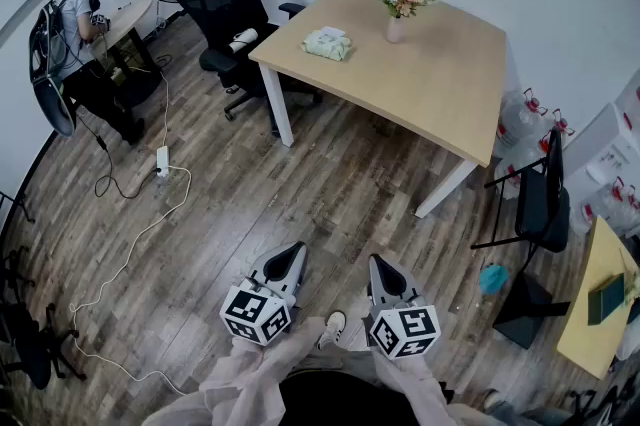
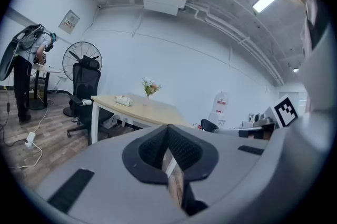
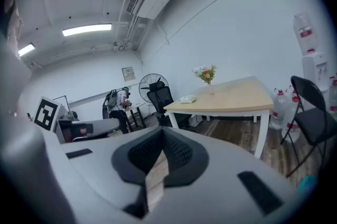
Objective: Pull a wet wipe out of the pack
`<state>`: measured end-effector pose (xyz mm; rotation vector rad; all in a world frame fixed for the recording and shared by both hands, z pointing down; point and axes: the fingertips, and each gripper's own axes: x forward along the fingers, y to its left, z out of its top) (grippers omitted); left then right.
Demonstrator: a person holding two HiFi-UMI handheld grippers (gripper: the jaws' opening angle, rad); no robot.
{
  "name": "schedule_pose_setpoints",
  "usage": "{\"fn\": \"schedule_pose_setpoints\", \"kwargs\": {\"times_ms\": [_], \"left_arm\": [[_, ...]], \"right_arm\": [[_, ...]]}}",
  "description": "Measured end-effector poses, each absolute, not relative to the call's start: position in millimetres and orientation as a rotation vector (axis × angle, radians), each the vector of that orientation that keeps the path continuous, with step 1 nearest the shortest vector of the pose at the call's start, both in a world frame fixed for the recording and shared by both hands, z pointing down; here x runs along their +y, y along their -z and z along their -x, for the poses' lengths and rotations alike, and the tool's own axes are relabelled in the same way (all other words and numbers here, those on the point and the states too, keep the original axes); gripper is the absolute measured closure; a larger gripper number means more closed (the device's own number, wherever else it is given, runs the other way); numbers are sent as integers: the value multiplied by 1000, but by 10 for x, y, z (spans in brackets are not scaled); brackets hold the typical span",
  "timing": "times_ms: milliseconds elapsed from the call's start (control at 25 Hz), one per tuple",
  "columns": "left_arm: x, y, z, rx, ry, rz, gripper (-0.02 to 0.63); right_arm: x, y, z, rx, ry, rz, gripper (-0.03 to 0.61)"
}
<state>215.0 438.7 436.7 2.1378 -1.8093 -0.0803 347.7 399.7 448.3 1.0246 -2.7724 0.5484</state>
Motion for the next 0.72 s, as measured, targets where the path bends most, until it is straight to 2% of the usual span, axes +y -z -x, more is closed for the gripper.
{"fn": "schedule_pose_setpoints", "kwargs": {"times_ms": [720], "left_arm": [[4535, -4360, -2160, -1907, 49, -2098, 601]], "right_arm": [[4092, -4387, -3437, -2821, -491, -999, 568]]}}
